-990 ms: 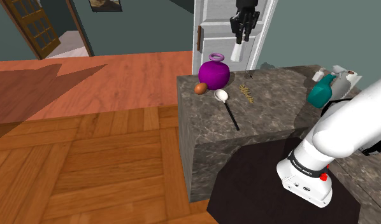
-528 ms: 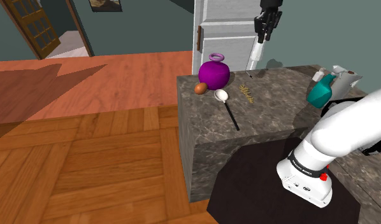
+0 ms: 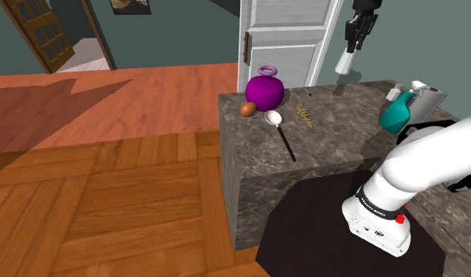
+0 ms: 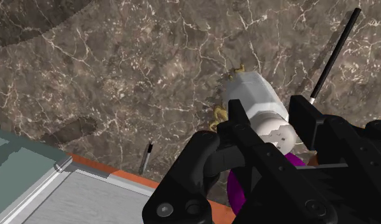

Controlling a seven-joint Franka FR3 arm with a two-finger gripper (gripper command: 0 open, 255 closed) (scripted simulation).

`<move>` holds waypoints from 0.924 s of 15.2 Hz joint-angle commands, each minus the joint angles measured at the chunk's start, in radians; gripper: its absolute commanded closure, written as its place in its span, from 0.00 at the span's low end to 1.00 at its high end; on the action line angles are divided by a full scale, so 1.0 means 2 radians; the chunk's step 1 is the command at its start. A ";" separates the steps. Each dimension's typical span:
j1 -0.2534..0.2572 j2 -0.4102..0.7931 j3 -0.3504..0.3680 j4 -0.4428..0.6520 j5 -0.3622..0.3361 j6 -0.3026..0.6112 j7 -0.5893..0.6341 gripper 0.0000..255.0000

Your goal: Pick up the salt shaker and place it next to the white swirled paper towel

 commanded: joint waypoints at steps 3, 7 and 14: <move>-0.015 -0.010 -0.034 -0.002 -0.022 0.001 -0.047 1.00; -0.029 -0.013 -0.071 0.002 -0.045 0.004 -0.096 1.00; -0.048 0.003 -0.143 0.029 -0.076 0.016 -0.186 1.00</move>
